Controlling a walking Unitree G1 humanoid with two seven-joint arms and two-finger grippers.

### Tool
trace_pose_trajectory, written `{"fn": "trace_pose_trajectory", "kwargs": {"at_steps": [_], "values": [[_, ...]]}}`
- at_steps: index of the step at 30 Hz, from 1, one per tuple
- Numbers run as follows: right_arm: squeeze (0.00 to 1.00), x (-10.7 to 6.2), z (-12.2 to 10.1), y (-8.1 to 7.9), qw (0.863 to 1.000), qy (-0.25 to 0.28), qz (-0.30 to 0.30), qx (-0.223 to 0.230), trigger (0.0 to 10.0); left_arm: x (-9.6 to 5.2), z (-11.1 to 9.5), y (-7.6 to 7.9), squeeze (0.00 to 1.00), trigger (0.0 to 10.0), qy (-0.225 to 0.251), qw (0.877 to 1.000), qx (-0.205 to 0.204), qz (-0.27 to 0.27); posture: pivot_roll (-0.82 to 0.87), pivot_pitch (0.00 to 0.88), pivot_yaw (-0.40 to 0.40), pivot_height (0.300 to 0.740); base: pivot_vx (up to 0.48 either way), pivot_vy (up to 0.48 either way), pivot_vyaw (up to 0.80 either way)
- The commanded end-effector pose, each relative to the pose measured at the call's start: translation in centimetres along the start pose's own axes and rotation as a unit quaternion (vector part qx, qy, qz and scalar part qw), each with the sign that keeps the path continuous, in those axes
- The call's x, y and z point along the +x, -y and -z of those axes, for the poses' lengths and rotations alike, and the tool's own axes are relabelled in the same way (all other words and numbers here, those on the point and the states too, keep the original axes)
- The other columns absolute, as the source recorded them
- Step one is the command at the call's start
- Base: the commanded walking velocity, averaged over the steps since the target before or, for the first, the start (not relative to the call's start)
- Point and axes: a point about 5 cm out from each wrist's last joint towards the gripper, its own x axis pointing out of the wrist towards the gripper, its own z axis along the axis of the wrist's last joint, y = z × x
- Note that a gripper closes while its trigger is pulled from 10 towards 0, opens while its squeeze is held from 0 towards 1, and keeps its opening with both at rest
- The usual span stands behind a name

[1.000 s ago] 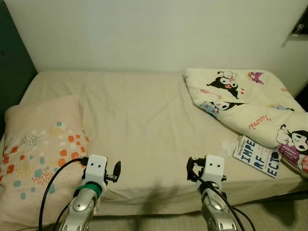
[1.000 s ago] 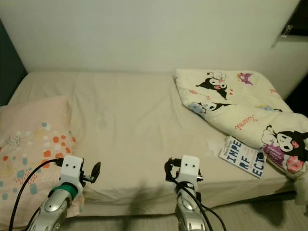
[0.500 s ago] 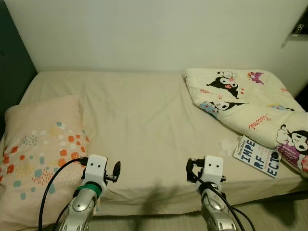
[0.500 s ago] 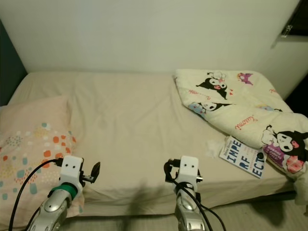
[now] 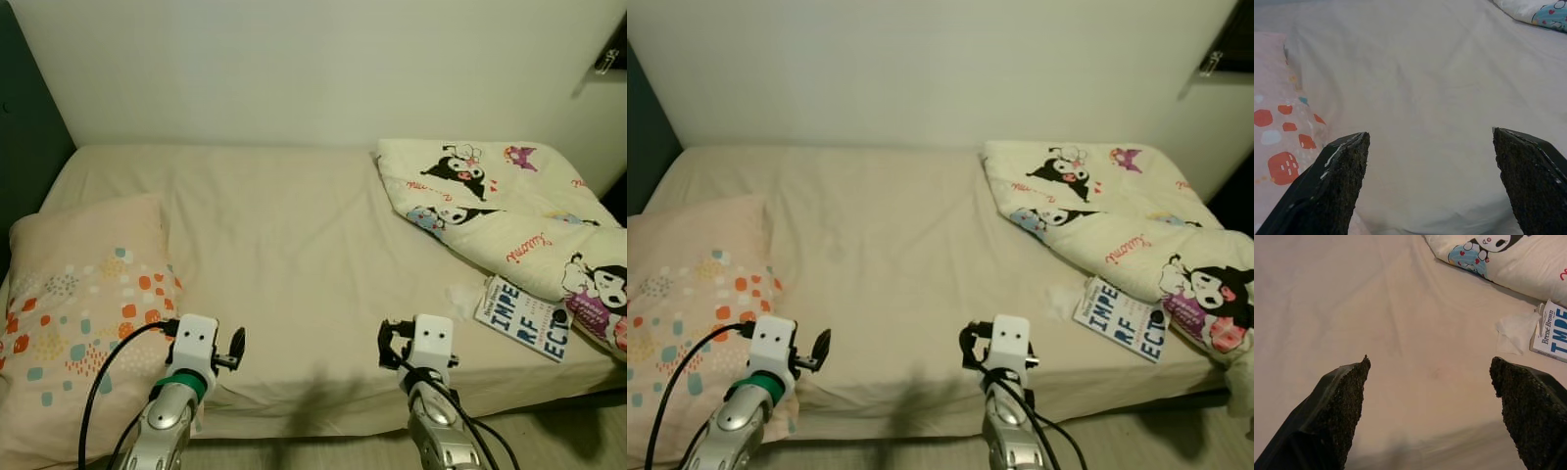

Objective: Clean up the room

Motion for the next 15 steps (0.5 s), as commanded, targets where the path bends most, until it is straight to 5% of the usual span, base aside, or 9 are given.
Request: {"fn": "trace_pose_trajectory", "kwargs": {"at_steps": [1, 15], "values": [[0.00, -0.06, 0.41, 0.08, 1.000, -0.012, 0.002, -0.004, 10.0, -0.11, 0.62, -0.05, 0.00, 10.0, -0.016, 1.000, -0.003, -0.003, 0.13, 0.000, -0.004, 0.740, 0.000, 0.000, 0.00], [0.00, 0.05, 0.40, -0.08, 1.000, -0.014, 0.002, 0.001, 10.0, 0.03, 0.60, -0.13, 0.00, 10.0, -0.019, 1.000, -0.001, -0.002, 0.14, 0.000, -0.002, 0.740, 0.000, 0.000, 0.00]]}}
